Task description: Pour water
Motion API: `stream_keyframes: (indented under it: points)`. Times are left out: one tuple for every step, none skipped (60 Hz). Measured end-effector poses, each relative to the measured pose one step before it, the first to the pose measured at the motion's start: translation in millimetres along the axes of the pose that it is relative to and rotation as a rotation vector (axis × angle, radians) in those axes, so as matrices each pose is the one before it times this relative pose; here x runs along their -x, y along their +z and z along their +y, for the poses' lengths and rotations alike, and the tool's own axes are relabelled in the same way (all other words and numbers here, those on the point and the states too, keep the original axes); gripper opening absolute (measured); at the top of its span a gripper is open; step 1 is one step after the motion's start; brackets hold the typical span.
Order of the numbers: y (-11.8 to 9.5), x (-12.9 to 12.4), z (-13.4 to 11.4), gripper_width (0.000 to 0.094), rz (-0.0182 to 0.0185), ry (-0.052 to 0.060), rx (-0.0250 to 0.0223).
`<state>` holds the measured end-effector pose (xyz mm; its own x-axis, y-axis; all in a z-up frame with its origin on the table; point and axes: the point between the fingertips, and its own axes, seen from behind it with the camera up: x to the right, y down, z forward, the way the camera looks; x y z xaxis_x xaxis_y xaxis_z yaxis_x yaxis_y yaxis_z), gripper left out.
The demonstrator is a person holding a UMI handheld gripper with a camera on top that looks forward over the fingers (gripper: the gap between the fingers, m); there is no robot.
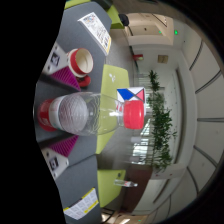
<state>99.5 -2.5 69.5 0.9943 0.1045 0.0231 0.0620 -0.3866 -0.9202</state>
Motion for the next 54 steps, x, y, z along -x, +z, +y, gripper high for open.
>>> stream_keyframes:
  points:
    - [-3.03, 0.45, 0.97, 0.0875, -0.00042, 0.0102, 0.01017]
    - [-3.70, -0.32, 1.72, 0.0877, 0.00273, 0.0066, 0.01261]
    - [-3.95, -2.55, 0.44, 0.0841, 0.01318, 0.0052, 0.00738]
    - [-5.20, -2.28, 0.56, 0.0831, 0.01345, 0.0031, 0.00461]
    - [-4.41, -1.80, -1.23, 0.0839, 0.01155, 0.0008, 0.00220]
    - [-4.85, -0.24, 0.24, 0.0850, 0.00939, 0.0009, -0.00066]
    - [-8.00, -2.86, -1.23, 0.0861, 0.00908, 0.0010, -0.00159]
    - [-6.90, -1.39, -1.16, 0.0857, 0.00989, 0.0022, -0.00299]
    - [-6.86, -1.04, -0.87, 0.0856, 0.00721, 0.0021, -0.00094]
    - [-7.34, 0.11, -0.09, 0.0852, 0.00372, 0.0007, 0.00302]
    - [-7.97, -0.09, 0.54, 0.0851, 0.00317, -0.0013, 0.00597]
    - [-8.16, -0.08, 0.57, 0.0849, 0.00309, -0.0008, 0.00449]
    - [-8.67, -0.32, -0.29, 0.0848, 0.00432, 0.0014, 0.00074]
    - [-10.28, 0.80, -0.53, 0.0848, 0.00596, 0.0023, 0.00094]
    - [-7.90, 0.76, 0.68, 0.0848, 0.00593, 0.0008, 0.00510]
    - [-9.48, 0.48, 1.39, 0.0850, 0.00372, -0.0016, 0.00661]
    - [-9.40, 0.58, 1.26, 0.0849, 0.00182, -0.0023, 0.00723]
    - [-10.56, 0.40, 1.37, 0.0848, 0.00241, 0.0000, 0.00502]
    - [-10.79, -0.06, 0.91, 0.0848, 0.00494, 0.0030, 0.00251]
    - [-11.13, -0.14, 1.34, 0.0854, 0.00554, 0.0041, 0.00248]
    - [-11.54, 0.12, 1.49, 0.0850, 0.00318, 0.0031, 0.00387]
    - [-12.57, -0.91, 1.79, 0.0852, 0.00360, 0.0029, 0.00264]
    - [-11.24, 0.51, 2.00, 0.0851, 0.00446, 0.0044, 0.00404]
    - [-13.02, -1.60, 2.46, 0.0848, 0.00611, 0.0038, 0.00290]
    - [-10.74, -2.43, 2.73, 0.0848, 0.00599, 0.0017, 0.00552]
    - [-14.16, 0.44, 4.36, 0.0849, 0.00698, -0.0012, 0.00642]
    - [-12.23, -0.46, 3.64, 0.0850, 0.00554, -0.0016, 0.00588]
    - [-12.34, -0.53, 3.19, 0.0852, 0.00443, 0.0008, 0.00364]
    - [-12.48, 0.01, 2.95, 0.0852, 0.00271, 0.0025, 0.00172]
    - [-12.30, 0.32, 3.20, 0.0850, 0.00021, 0.0011, 0.00143]
    - [-12.09, 0.81, 3.28, 0.0850, -0.00196, -0.0018, 0.00248]
    - [-8.81, -1.52, 2.53, 0.0853, -0.00272, -0.0041, 0.00243]
    - [-15.61, 1.73, 4.05, 0.0856, -0.00101, -0.0024, 0.00196]
    - [-12.31, 0.10, 2.93, 0.0853, -0.00012, -0.0002, 0.00045]
    - [-11.66, 0.68, 2.98, 0.0849, -0.00142, 0.0011, 0.00059]
    - [-11.72, 1.06, 2.98, 0.0854, -0.00219, 0.0012, 0.00192]
    - [-11.90, 0.92, 3.02, 0.0853, -0.00339, -0.0007, 0.00224]
    - [-11.37, 0.93, 2.59, 0.0852, -0.00406, -0.0017, 0.00104]
    - [-9.72, 0.07, 2.05, 0.0852, -0.00266, -0.0010, -0.00106]
    - [-10.90, 0.53, 3.05, 0.0852, -0.00013, 0.0014, -0.00114]
    - [-10.40, 0.27, 2.27, 0.0852, 0.00076, 0.0014, -0.00087]
    - [-9.98, 0.07, 1.85, 0.0849, 0.00012, -0.0009, -0.00064]
    - [-9.43, 0.44, 2.11, 0.0850, -0.00109, -0.0036, -0.00151]
    - [-9.59, 0.11, 1.76, 0.0853, -0.00015, -0.0037, -0.00170]
    - [-9.31, -0.23, 1.49, 0.0854, 0.00113, -0.0021, -0.00190]
    - [-8.53, -0.25, 1.11, 0.0855, 0.00125, -0.0008, -0.00224]
    - [-7.56, -0.75, 0.23, 0.0855, -0.00029, 0.0003, -0.00252]
    - [-7.77, 0.17, 0.89, 0.0854, -0.00018, 0.0003, -0.00271]
    - [-7.73, 0.22, 0.80, 0.0855, -0.00062, 0.0007, -0.00223]
    - [-7.39, 0.48, 0.56, 0.0855, -0.00172, 0.0012, -0.00176]
    - [-6.72, 0.19, 0.52, 0.0855, -0.00182, 0.0027, -0.00097]
    - [-6.51, -0.13, 0.64, 0.0854, -0.00111, 0.0043, -0.00085]
    - [-6.13, -0.24, 0.47, 0.0855, -0.00124, 0.0050, -0.00240]
    - [-6.05, 0.20, -0.21, 0.0855, -0.00107, 0.0047, -0.00381]
